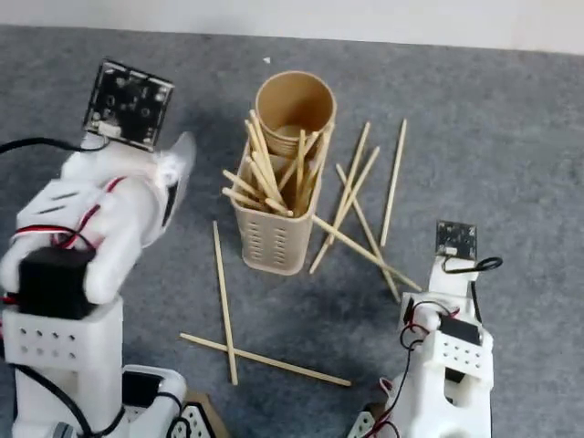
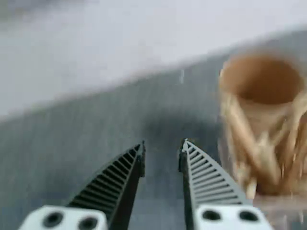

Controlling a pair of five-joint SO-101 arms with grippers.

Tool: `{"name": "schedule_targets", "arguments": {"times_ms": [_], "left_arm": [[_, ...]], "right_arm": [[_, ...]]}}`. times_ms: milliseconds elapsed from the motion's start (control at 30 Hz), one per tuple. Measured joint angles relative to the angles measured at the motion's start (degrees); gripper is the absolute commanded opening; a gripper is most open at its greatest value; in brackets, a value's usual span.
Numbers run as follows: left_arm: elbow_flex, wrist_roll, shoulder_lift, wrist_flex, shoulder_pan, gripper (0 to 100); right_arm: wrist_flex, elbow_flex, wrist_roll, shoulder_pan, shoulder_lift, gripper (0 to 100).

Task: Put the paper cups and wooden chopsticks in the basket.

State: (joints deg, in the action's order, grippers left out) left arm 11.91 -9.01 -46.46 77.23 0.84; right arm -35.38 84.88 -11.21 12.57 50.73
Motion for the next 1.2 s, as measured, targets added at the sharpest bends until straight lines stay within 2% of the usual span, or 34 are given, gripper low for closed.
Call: {"name": "schedule_targets", "arguments": {"times_ms": [100, 233, 367, 467, 567, 667, 767, 867, 1000, 1200], "left_arm": [[3.4, 0.0, 0.0, 8.9, 2.5, 15], [13.4, -3.7, 0.0, 11.1, 4.0, 15], [25.1, -15.0, 0.0, 11.3, 3.9, 15], [31.1, -26.7, 0.0, 12.1, 2.5, 15], [35.9, -37.5, 0.0, 12.7, -2.7, 16], [39.1, -41.1, 0.0, 12.6, -9.3, 21], [42.8, -41.6, 0.0, 10.1, -16.2, 27], [46.6, -41.8, 0.0, 5.5, -20.2, 27], [52.0, -42.5, 0.0, -3.7, -21.1, 27], [58.9, -48.4, 0.0, -14.8, -21.5, 27]], "right_arm": [[-2.5, 0.0, 0.0, 0.4, 0.4, 10.1], [-3.0, 0.0, 0.0, 0.6, 0.4, 10.1], [-3.1, 0.0, 0.0, 0.6, 0.4, 10.1], [-2.8, 0.0, 0.0, 0.6, 0.4, 10.1], [-0.5, 0.0, 0.1, 0.6, 0.4, 10.1], [0.0, 0.0, 0.1, 0.6, 0.2, 10.1], [0.0, 0.0, 0.1, 0.6, 0.2, 10.1], [0.0, 0.0, 0.1, 0.6, 0.2, 10.1], [0.0, 0.0, 0.1, 0.6, 0.2, 10.1], [0.0, 0.0, 0.1, 0.6, 0.2, 10.1]]}}
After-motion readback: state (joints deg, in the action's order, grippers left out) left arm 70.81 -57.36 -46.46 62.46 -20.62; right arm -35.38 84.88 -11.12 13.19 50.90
